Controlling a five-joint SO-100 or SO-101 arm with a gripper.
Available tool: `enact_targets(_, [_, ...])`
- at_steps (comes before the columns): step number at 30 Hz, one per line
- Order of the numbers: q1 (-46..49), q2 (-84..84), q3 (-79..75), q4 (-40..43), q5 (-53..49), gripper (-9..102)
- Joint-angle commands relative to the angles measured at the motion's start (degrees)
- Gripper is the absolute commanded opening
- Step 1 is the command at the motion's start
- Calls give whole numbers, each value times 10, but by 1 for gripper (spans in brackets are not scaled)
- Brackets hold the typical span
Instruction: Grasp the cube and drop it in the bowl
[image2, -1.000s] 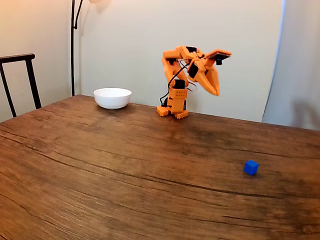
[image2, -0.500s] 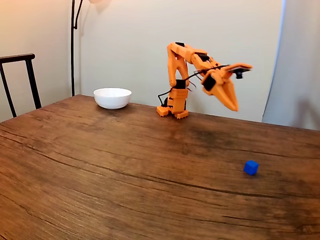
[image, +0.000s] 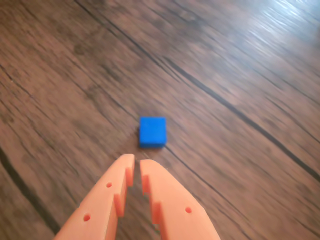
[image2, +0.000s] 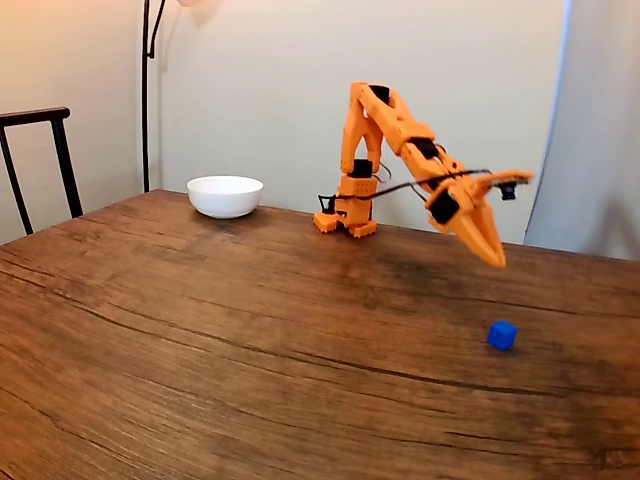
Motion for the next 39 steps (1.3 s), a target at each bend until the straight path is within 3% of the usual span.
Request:
enact_targets(1, [-2, -27, -38, -50, -4, 1])
enact_targets(7, [-6, -105, -74, -111, -9, 1])
enact_targets(13, [-5, -154, -120, -116, -9, 1])
enact_targets(23, [-10, -218, -174, -116, -11, 25])
enact_targets(39, [-39, -279, -191, -117, -11, 44])
